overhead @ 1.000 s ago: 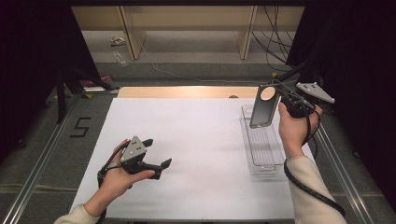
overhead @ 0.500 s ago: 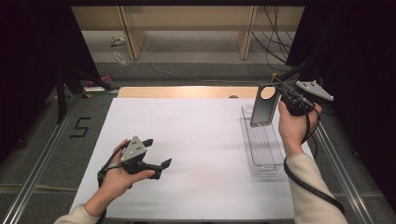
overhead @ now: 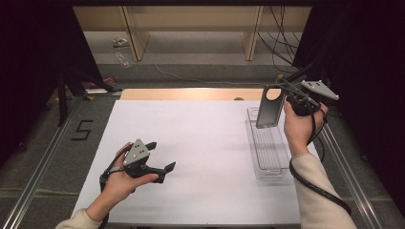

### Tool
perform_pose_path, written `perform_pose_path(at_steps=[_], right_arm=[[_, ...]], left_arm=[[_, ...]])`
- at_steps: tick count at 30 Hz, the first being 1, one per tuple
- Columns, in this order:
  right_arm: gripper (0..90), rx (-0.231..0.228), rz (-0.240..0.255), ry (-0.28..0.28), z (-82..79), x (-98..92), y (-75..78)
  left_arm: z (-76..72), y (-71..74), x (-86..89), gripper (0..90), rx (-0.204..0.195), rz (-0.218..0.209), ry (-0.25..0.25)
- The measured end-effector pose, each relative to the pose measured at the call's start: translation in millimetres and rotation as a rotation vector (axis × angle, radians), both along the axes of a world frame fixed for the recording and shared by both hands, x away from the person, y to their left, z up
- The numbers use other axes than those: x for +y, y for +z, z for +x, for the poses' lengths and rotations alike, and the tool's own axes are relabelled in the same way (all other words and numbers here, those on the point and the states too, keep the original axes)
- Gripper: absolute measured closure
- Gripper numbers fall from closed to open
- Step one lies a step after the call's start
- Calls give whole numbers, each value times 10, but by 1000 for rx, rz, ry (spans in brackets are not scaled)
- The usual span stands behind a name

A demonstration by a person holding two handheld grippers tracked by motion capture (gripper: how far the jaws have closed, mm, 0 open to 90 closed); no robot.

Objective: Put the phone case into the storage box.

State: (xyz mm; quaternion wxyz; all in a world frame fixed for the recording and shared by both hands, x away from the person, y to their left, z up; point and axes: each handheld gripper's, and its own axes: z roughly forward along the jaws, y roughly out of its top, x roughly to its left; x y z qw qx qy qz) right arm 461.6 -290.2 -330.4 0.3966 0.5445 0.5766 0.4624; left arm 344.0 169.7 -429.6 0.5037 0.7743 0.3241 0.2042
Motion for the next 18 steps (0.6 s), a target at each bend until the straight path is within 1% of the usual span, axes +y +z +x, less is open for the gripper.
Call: perform_pose_path(at_steps=[18], right_arm=[[889,10,3,-6,67,30,-10]], left_arm=[[-1,3,-1,46,-2,-1,0]])
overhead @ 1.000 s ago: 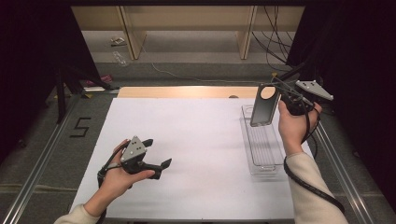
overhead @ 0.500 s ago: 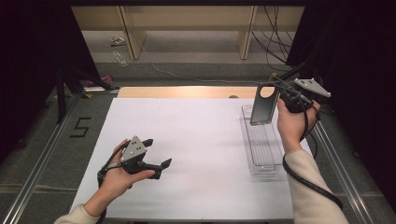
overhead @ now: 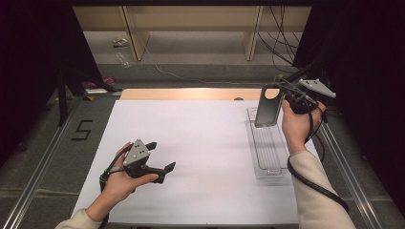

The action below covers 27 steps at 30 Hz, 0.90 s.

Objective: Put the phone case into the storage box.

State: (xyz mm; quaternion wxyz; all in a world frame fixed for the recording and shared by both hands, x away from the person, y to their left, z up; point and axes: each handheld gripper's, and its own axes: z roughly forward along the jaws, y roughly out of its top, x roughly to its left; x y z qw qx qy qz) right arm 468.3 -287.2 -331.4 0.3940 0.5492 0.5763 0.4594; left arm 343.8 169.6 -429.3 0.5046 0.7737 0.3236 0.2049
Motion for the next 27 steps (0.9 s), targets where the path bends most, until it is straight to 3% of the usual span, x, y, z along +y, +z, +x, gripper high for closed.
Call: perform_pose_path(at_steps=[27], right_arm=[[887,14,-5,-6,109,11,2]], left_arm=[[1,-2,-1,48,3,0,-1]])
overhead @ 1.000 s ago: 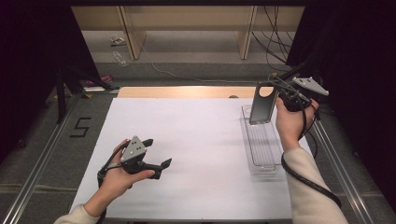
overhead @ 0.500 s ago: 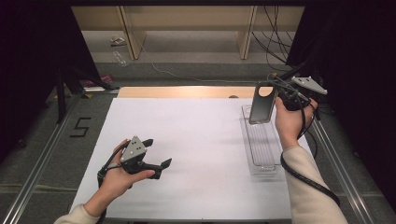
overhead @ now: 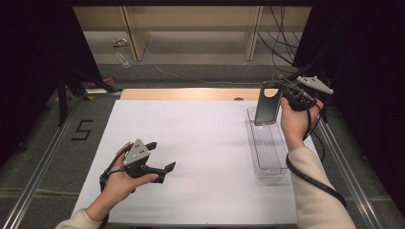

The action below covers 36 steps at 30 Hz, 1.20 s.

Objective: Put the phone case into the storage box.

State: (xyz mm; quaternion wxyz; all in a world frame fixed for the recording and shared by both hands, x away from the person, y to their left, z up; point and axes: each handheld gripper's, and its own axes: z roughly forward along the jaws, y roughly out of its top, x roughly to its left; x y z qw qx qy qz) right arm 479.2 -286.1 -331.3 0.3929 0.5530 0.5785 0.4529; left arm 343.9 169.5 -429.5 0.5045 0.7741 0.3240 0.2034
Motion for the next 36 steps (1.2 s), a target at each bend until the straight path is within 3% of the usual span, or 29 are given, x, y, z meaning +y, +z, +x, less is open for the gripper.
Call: perform_pose_path(at_steps=[36], right_arm=[[884,29,0,-16,146,10,-8]], left_arm=[[1,1,-2,50,1,-5,0]])
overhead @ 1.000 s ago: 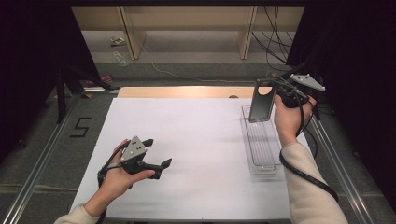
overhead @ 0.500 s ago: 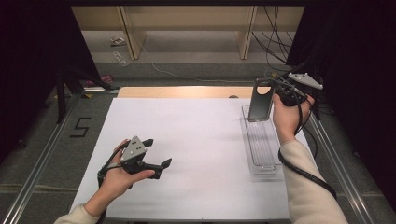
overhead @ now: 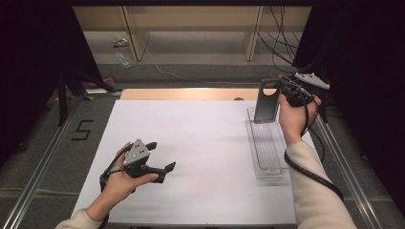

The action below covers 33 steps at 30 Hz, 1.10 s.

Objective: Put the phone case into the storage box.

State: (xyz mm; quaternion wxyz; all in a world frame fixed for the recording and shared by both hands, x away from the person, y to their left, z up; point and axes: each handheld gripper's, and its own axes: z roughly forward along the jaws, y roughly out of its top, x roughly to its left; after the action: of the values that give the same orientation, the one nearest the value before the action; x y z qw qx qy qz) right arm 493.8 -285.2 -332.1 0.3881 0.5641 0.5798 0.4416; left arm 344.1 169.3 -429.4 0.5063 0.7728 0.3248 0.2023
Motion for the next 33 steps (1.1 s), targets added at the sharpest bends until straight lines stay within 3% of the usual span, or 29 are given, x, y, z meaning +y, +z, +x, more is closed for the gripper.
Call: perform_pose_path(at_steps=[33], right_arm=[[880,34,-6,-15,122,-16,-91]], left_arm=[[0,-7,-2,54,3,1,-1]])
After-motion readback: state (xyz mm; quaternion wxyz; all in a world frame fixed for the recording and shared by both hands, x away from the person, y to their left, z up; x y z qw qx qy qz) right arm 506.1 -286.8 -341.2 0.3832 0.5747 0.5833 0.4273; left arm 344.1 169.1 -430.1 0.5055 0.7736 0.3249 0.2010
